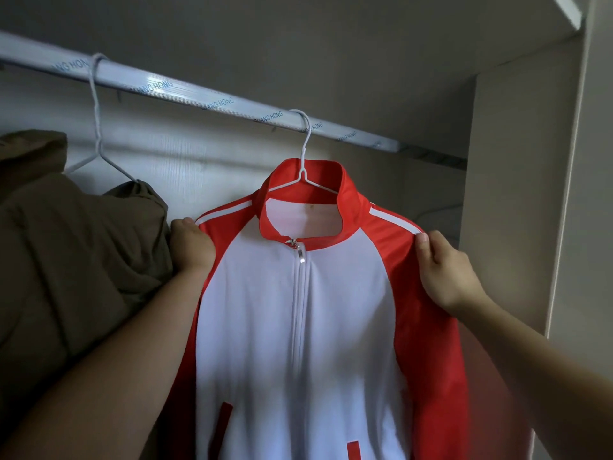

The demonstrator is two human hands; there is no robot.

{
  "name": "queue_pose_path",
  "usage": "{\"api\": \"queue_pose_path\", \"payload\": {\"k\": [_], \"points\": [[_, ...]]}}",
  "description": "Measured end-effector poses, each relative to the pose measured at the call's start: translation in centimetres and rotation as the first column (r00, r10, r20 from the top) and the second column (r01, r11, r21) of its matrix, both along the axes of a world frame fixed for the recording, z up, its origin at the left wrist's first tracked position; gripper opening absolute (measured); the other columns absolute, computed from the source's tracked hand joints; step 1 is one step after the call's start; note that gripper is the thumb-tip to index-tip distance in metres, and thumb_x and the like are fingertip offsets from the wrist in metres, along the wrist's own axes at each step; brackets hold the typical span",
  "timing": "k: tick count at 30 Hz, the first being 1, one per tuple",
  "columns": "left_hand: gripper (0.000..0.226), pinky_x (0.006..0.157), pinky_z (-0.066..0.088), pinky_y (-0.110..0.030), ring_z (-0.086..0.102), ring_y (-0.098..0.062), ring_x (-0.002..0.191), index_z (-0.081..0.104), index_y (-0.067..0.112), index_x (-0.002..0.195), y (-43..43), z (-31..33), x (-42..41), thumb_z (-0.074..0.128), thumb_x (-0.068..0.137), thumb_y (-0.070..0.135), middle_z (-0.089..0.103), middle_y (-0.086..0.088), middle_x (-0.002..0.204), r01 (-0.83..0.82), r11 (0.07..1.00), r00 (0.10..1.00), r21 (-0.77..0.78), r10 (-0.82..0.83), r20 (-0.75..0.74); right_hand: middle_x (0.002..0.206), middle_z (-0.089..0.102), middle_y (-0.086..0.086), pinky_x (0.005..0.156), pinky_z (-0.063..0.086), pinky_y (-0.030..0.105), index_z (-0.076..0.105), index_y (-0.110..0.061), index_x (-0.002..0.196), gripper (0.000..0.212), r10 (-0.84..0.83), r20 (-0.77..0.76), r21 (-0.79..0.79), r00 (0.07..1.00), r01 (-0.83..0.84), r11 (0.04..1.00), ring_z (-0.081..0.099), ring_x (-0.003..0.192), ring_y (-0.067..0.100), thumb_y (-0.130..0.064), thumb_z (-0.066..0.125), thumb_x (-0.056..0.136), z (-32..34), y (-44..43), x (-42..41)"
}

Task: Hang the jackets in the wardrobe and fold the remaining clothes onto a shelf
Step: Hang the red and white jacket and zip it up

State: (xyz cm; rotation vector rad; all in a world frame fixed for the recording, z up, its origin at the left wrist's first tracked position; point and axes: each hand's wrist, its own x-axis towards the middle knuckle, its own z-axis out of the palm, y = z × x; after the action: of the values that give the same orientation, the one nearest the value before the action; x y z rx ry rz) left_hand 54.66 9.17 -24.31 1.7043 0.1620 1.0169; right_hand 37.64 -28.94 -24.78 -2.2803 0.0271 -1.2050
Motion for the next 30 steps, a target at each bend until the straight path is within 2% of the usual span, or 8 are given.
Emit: {"api": "queue_pose_path", "payload": {"k": [4,6,8,11,15,19,24,30], "points": [[0.033,0.101,0.037,-0.044,0.054,-0.041,0.117,0.065,-0.003,0.119,-3.6,3.4,-3.6,0.04,0.1,0.006,0.063,-0.025,0.123,-0.095,0.988,0.967,0.124,0.062,0.249,0.08,0.057,-0.008,0.066,0.036,0.037,0.043,-0.032,0.084,0.036,0.005,0.024,-0.043,1.0,-0.004,0.999,0.054,0.077,0.021,-0.06,0.029,0.102,1.8,1.0,-0.6],[0.036,0.097,0.04,-0.04,0.057,-0.038,0.114,0.067,0.002,0.118,-6.2,5.6,-5.6,0.038,0.105,0.019,0.066,-0.02,0.12,-0.003,0.981,0.933,0.196,-0.067,0.354,0.087,0.057,-0.007,0.071,0.037,0.035,0.053,-0.027,0.101,0.032,0.008,0.019,-0.107,1.0,-0.006,0.994,0.051,0.082,0.02,-0.052,0.033,0.105,3.0,1.7,-0.8],[0.046,0.089,0.043,-0.037,0.06,-0.033,0.108,0.068,0.007,0.111,-8.4,8.0,-7.5,0.032,0.108,0.035,0.069,-0.015,0.113,0.171,0.959,0.91,0.226,-0.242,0.338,0.089,0.057,-0.004,0.07,0.037,0.032,0.058,-0.021,0.106,0.032,0.02,-0.036,-0.162,0.999,-0.026,0.986,0.051,0.081,0.02,-0.046,0.037,0.106,4.1,2.6,-1.2],[0.058,0.076,0.041,-0.037,0.06,-0.034,0.096,0.065,0.015,0.084,-10.5,11.1,-9.2,0.025,0.106,0.051,0.068,-0.01,0.089,0.255,0.912,0.922,0.32,-0.329,0.204,0.068,0.056,-0.002,0.055,0.035,0.031,0.053,-0.016,0.075,0.043,0.058,-0.102,-0.243,0.993,-0.081,0.967,0.05,0.064,0.022,-0.042,0.04,0.106,4.8,4.5,-2.3],[0.045,0.088,0.051,-0.043,0.062,-0.035,0.099,0.06,0.016,0.081,-11.0,13.0,-10.2,0.036,0.104,0.047,0.071,-0.01,0.097,0.218,0.85,0.951,0.48,-0.296,0.092,0.069,0.06,-0.001,0.054,0.036,0.023,0.062,-0.013,0.078,0.038,0.129,-0.044,-0.279,0.991,-0.136,0.951,0.054,0.064,0.02,-0.035,0.047,0.106,4.5,7.1,-3.8],[0.022,0.092,0.051,-0.042,0.062,-0.034,0.107,0.071,0.018,0.099,-8.7,13.5,-11.4,0.051,0.097,0.026,0.072,-0.009,0.108,0.143,0.88,0.973,0.452,-0.208,0.099,0.061,0.052,-0.008,0.058,0.027,0.03,0.06,-0.017,0.074,0.036,0.217,0.033,-0.287,0.976,-0.199,0.937,0.048,0.062,0.023,-0.032,0.05,0.105,4.0,10.2,-5.0],[0.025,0.094,0.047,-0.039,0.063,-0.032,0.109,0.072,0.023,0.107,-5.1,13.1,-13.3,0.049,0.098,0.025,0.073,-0.004,0.111,-0.016,0.938,0.99,0.347,-0.034,0.137,0.084,0.068,0.007,0.071,0.049,0.039,0.065,-0.016,0.088,0.037,0.288,0.013,-0.293,0.958,-0.271,0.917,0.061,0.079,0.033,-0.041,0.045,0.105,4.7,14.5,-6.0],[0.027,0.09,0.047,-0.039,0.064,-0.037,0.107,0.073,0.017,0.113,-3.3,13.5,-16.1,0.052,0.1,0.029,0.07,-0.014,0.111,-0.156,0.894,0.988,0.419,0.138,0.072,0.093,0.07,0.01,0.074,0.052,0.041,0.063,-0.019,0.091,0.039,0.266,0.021,-0.313,0.964,-0.246,0.917,0.062,0.087,0.038,-0.046,0.04,0.105,4.7,16.9,-6.9]]}}
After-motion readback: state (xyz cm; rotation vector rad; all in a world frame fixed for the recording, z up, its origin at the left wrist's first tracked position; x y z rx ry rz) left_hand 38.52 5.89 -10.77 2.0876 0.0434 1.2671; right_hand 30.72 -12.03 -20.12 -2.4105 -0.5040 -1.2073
